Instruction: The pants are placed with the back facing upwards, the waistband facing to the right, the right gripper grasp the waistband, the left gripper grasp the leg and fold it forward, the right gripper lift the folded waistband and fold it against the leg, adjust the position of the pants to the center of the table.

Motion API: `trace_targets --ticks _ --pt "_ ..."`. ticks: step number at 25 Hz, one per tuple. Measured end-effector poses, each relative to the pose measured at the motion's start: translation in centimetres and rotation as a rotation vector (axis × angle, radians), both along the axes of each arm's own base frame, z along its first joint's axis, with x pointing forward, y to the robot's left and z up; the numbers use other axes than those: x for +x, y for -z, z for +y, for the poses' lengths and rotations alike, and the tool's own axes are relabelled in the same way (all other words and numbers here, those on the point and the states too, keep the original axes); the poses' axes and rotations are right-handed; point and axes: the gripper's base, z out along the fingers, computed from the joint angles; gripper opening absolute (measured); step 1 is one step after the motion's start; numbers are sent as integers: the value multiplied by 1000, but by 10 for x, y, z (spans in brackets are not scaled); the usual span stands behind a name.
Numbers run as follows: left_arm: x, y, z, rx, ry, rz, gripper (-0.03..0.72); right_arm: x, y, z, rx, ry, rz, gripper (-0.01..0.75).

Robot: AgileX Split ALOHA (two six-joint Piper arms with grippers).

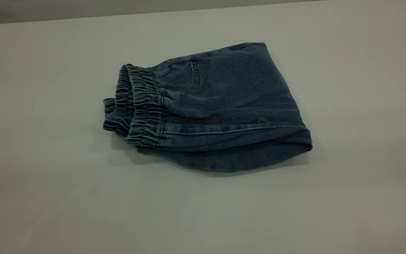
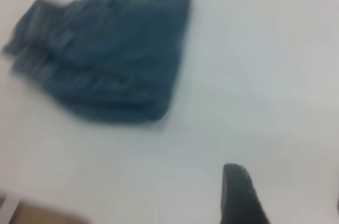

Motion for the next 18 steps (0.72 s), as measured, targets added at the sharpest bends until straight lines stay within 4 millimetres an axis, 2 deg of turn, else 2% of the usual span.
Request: trace_targets --ticks 5,13,18 --pt "-11 -1 3 -10 -100 -78 300 -18 0 -3 19 67 -115 336" --pt "-28 -2 4 -24 -121 -187 300 -18 0 -3 18 75 -116 335" --pt "-29 -2 4 -24 -126 -195 300 -18 0 -3 19 75 -116 335"
